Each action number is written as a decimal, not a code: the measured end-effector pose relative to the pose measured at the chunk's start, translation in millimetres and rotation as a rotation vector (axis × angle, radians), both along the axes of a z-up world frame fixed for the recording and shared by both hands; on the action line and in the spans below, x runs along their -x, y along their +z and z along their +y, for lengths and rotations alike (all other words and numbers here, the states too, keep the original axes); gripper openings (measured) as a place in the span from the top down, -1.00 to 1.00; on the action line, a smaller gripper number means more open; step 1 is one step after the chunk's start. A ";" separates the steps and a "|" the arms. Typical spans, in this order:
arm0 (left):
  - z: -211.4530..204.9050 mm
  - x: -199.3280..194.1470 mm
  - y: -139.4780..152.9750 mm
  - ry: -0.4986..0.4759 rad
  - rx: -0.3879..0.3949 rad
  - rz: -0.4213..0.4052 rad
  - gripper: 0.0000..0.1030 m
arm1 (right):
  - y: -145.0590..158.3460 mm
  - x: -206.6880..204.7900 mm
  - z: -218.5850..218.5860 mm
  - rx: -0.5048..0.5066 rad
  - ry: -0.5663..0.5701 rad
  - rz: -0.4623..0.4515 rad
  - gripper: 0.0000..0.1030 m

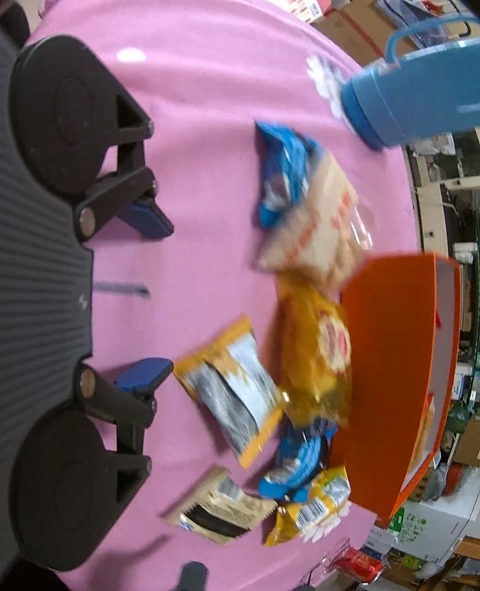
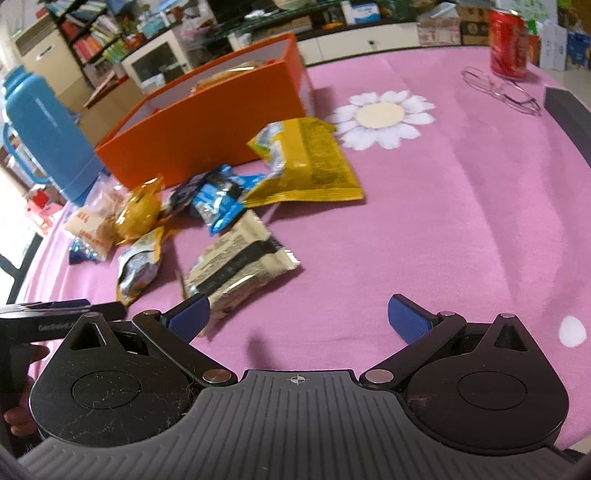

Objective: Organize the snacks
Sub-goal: 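Move both tools back over the remaining snacks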

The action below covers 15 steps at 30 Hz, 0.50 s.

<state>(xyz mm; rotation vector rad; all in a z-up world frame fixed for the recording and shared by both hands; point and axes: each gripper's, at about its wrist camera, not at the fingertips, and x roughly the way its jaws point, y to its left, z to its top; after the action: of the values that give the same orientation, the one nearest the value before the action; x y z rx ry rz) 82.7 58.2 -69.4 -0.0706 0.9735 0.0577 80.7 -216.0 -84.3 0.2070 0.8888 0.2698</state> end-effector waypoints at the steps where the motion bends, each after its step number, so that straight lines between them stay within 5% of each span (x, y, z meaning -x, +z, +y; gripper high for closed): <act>1: 4.3 3.9 0.1 0.004 0.006 -0.001 -0.38 | 1.0 0.0 3.2 0.004 0.010 -0.004 -0.82; 12: -7.4 -21.5 22.2 -0.035 0.116 -0.121 -0.61 | 0.6 -10.7 25.8 0.030 0.072 -0.018 -0.82; 15: 1.9 -26.4 33.3 0.032 0.077 -0.185 -0.62 | -2.1 -12.4 20.5 0.042 0.055 -0.008 -0.82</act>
<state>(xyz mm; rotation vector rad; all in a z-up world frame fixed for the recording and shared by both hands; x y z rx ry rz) 109.1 60.1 -36.1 -0.1594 0.7898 0.0426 93.1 -195.5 -86.3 0.1429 0.8922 0.3027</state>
